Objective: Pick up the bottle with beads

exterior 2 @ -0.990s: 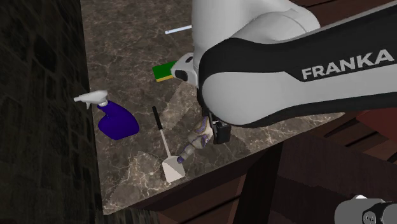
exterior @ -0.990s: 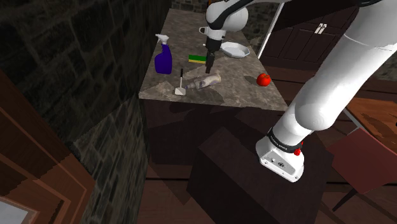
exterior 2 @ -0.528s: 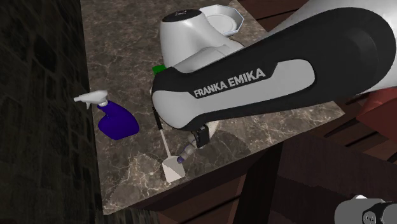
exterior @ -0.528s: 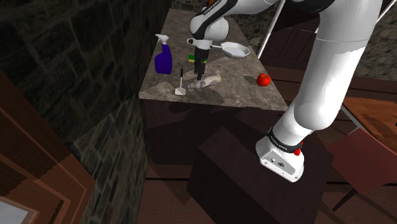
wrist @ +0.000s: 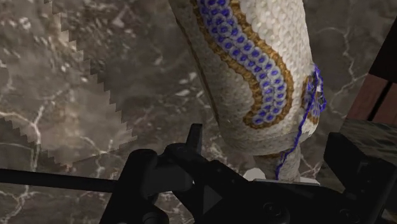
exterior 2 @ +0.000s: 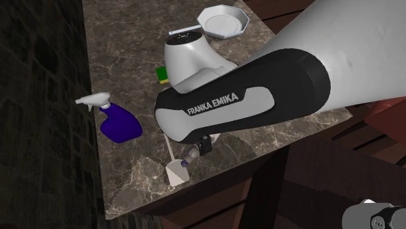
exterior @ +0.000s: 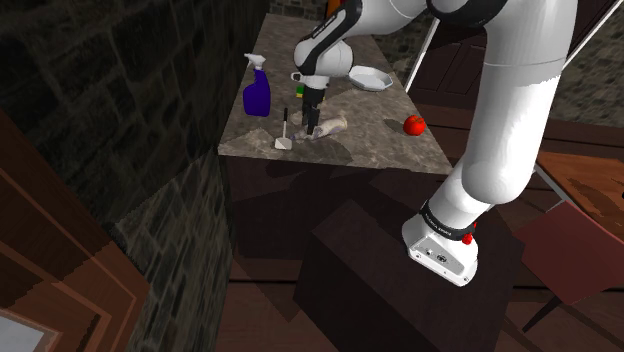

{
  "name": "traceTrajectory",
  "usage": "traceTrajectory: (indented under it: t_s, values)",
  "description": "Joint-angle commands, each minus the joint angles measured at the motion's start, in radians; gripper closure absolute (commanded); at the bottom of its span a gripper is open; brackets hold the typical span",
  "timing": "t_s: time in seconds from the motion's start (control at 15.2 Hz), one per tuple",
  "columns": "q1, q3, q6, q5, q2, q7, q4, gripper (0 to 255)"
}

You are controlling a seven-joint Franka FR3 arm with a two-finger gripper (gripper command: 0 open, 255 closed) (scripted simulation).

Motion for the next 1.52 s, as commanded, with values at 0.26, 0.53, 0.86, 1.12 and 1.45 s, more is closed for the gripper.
traceTrajectory:
  t_s: [0.26,0.53,0.86,1.12,1.45]
  values:
    - [-0.002,0.003,0.012,0.006,0.014,-0.006,0.002,255]
    - [-0.002,0.003,0.011,0.006,0.016,-0.005,0.005,255]
    - [0.002,-0.005,-0.02,-0.009,-0.018,0.008,0.003,255]
    - [0.007,-0.013,-0.06,-0.028,-0.058,0.026,0.006,255]
    - [0.012,-0.022,-0.112,-0.05,-0.104,0.047,0.015,255]
